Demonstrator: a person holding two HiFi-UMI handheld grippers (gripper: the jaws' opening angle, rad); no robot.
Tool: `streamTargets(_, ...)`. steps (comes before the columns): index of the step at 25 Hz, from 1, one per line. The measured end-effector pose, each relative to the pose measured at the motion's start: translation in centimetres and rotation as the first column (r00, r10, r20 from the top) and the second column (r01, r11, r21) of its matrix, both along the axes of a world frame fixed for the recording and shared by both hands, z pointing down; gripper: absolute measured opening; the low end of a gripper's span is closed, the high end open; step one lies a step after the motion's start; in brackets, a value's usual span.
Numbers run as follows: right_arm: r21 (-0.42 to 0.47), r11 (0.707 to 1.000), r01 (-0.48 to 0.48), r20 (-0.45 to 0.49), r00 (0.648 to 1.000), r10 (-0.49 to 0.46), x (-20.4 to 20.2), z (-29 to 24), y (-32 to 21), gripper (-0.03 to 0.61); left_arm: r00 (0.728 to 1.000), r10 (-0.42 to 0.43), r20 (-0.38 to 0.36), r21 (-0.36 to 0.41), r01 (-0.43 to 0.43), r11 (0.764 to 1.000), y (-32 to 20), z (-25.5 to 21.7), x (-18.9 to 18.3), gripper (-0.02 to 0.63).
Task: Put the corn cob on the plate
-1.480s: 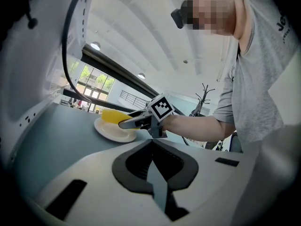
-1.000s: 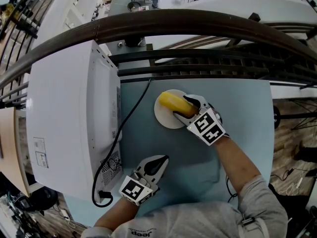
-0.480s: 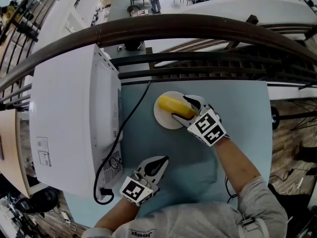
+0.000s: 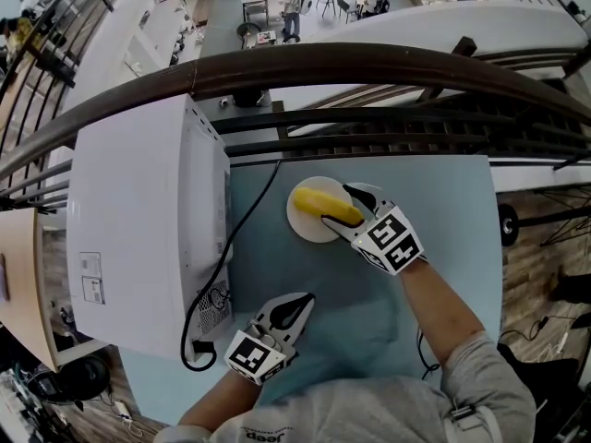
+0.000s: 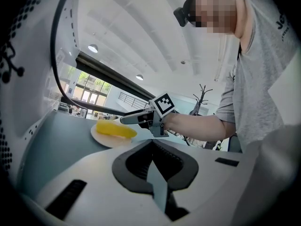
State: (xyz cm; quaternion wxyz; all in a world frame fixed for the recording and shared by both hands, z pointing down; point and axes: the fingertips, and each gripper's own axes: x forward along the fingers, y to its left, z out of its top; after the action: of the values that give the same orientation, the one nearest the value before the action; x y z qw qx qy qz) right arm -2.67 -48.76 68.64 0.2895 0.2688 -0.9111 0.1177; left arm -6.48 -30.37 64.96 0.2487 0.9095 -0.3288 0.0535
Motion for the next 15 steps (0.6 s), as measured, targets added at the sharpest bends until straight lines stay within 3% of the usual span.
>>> streamTargets(15, 0.023, 0.998, -0.052, 0.043, 0.998, 0.051, 2.1, -5.9, 2.9, 0.282, 1.0, 0.003, 0.014, 0.063, -0.004, 0.998, 2.2, -5.1, 0.4, 0.012)
